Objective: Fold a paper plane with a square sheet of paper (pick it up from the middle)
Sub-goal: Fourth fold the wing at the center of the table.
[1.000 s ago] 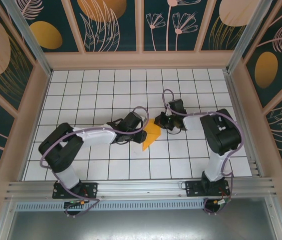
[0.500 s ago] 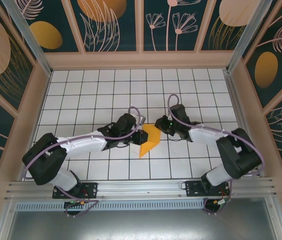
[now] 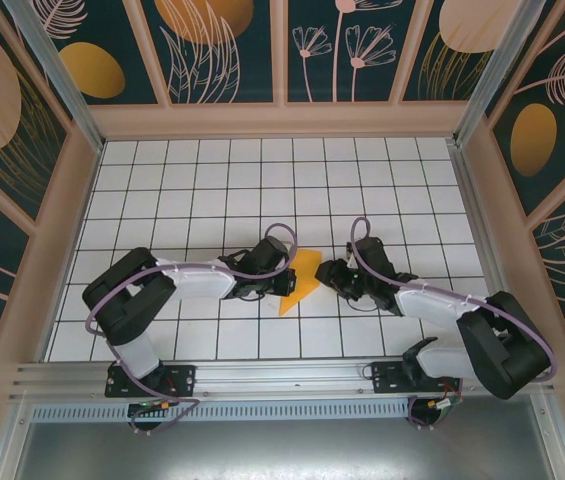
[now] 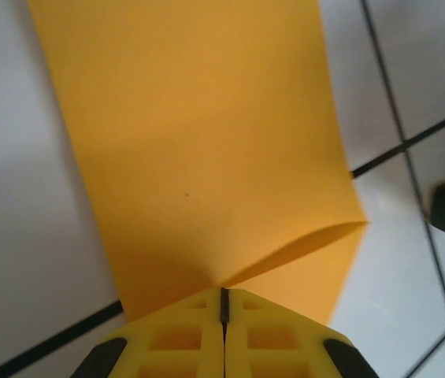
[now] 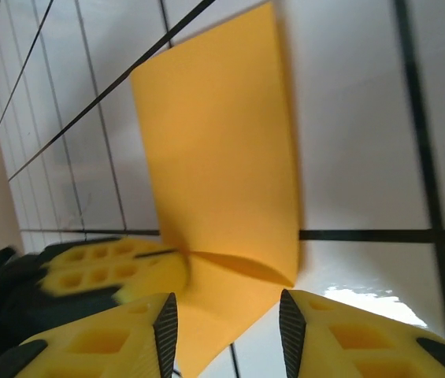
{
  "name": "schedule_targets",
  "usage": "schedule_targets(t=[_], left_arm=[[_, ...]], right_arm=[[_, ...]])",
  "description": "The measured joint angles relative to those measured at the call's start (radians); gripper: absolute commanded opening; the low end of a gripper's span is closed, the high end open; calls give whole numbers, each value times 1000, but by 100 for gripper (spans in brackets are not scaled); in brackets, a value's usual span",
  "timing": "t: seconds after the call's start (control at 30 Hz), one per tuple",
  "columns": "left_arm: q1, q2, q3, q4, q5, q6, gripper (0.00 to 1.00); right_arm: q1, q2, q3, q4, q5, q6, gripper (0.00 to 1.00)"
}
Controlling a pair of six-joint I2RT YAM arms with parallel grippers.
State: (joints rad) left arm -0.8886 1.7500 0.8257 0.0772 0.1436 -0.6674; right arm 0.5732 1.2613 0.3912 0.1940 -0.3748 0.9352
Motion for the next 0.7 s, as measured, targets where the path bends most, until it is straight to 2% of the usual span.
schedule_targets(t=[0.7], left_arm=[[0, 13, 6, 1, -21, 0, 5]], right_arm=[[31, 104, 0, 80, -38, 60, 45]])
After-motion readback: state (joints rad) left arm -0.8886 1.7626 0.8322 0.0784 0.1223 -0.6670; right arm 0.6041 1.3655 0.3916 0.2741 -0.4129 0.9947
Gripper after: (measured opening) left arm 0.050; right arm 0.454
